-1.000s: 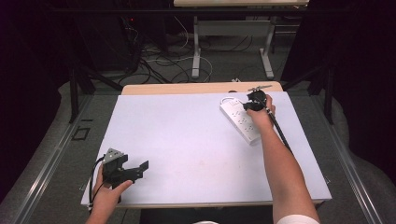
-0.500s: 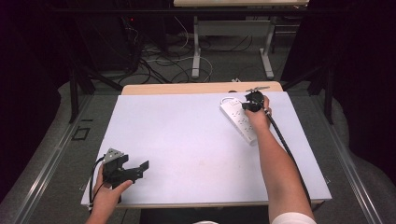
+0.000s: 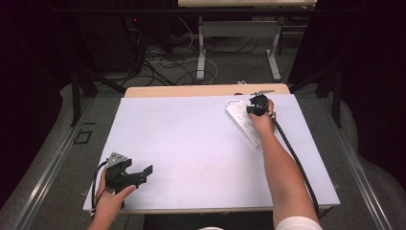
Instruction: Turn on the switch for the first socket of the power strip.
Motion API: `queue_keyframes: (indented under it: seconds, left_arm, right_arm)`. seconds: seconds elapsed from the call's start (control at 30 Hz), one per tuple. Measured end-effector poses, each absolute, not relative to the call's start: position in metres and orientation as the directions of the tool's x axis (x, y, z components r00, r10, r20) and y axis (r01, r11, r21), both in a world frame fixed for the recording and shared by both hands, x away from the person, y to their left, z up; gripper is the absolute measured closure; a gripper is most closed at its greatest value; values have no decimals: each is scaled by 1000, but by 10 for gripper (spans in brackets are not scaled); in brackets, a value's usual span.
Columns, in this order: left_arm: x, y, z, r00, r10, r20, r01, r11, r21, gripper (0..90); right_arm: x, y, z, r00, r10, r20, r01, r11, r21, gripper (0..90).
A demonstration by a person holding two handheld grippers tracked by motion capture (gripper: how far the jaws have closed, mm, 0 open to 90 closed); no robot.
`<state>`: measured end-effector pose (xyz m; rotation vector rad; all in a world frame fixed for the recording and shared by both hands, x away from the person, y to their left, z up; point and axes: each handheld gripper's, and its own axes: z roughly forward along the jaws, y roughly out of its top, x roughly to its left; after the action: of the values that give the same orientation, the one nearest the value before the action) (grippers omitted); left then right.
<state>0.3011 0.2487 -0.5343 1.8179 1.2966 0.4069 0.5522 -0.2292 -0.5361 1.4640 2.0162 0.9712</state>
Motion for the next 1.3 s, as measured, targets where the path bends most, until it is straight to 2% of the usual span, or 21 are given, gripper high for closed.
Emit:
queue_keyframes:
  seconds: [1.07,1.3]
  left_arm:
    - [301,247,-534,419,886,-200,614,-114,781,72]
    - [301,246,-535,419,886,-200,612,-112,783,72]
  right_arm:
    - [553,-230,-541,-321,945,56,610,161,776,900]
    - [551,-228,-539,-323,944,61,614,160,773,815]
